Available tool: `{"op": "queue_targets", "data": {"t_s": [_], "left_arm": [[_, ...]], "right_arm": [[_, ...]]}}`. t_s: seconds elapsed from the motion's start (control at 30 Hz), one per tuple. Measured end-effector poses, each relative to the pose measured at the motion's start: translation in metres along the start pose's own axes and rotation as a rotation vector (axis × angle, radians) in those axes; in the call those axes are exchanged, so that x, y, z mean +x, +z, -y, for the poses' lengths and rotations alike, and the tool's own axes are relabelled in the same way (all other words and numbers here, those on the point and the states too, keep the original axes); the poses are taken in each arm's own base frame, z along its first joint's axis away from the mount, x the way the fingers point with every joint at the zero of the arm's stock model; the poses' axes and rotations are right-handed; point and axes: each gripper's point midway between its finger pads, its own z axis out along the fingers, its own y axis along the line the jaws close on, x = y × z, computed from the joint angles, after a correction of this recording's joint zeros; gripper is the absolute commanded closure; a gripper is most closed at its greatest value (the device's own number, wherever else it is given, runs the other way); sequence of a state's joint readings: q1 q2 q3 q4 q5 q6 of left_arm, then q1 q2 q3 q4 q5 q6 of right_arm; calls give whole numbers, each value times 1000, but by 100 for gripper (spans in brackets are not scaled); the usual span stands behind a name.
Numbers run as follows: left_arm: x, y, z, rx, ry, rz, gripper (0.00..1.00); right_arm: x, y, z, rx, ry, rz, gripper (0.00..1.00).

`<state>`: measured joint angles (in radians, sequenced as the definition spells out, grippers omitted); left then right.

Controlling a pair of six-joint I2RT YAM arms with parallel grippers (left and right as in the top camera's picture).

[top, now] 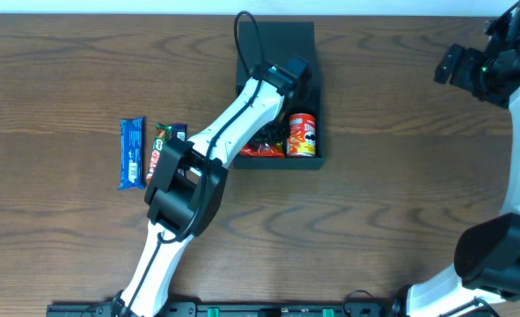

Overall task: Pack container
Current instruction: 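Carry the red Hacks bag into the box and release it, then move left gripper back to the snack bars and grasp the blue Eclipse box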

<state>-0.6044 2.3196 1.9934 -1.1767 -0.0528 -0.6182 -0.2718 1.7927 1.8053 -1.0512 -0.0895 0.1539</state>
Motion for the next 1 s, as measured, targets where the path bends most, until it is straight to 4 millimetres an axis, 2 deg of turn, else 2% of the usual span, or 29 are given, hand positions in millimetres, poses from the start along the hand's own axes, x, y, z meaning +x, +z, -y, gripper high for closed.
{"op": "queue_targets", "data": {"t_s": [0.1, 0.27, 0.3, 0.37, 0.47, 0.67, 0.77, 0.9, 1.0], "left_arm": [[3, 7, -1, -5, -7, -8, 69], [3, 7, -1, -4, -10, -5, 67], [3, 8, -1, -3, -10, -6, 61], [4, 8, -2, -7, -9, -9, 36], [7, 10, -6, -20, -12, -25, 24], [4, 6, -7, -15, -11, -18, 24], [-10, -22, -2, 36, -2, 57, 24], [-29, -86, 2, 148, -4, 210, 28], [-36, -129, -3, 202, -11, 313, 30]], "right_arm": [[0, 0, 0, 0, 0, 0, 1], [1, 0, 0, 1, 0, -5, 1], [2, 0, 0, 1, 1, -6, 1], [2, 0, 0, 2, 1, -8, 1], [2, 0, 0, 2, 1, -8, 1], [2, 0, 0, 2, 1, -8, 1], [2, 0, 0, 2, 1, -8, 1], [2, 0, 0, 2, 1, -8, 1], [2, 0, 0, 2, 1, -8, 1]]}}
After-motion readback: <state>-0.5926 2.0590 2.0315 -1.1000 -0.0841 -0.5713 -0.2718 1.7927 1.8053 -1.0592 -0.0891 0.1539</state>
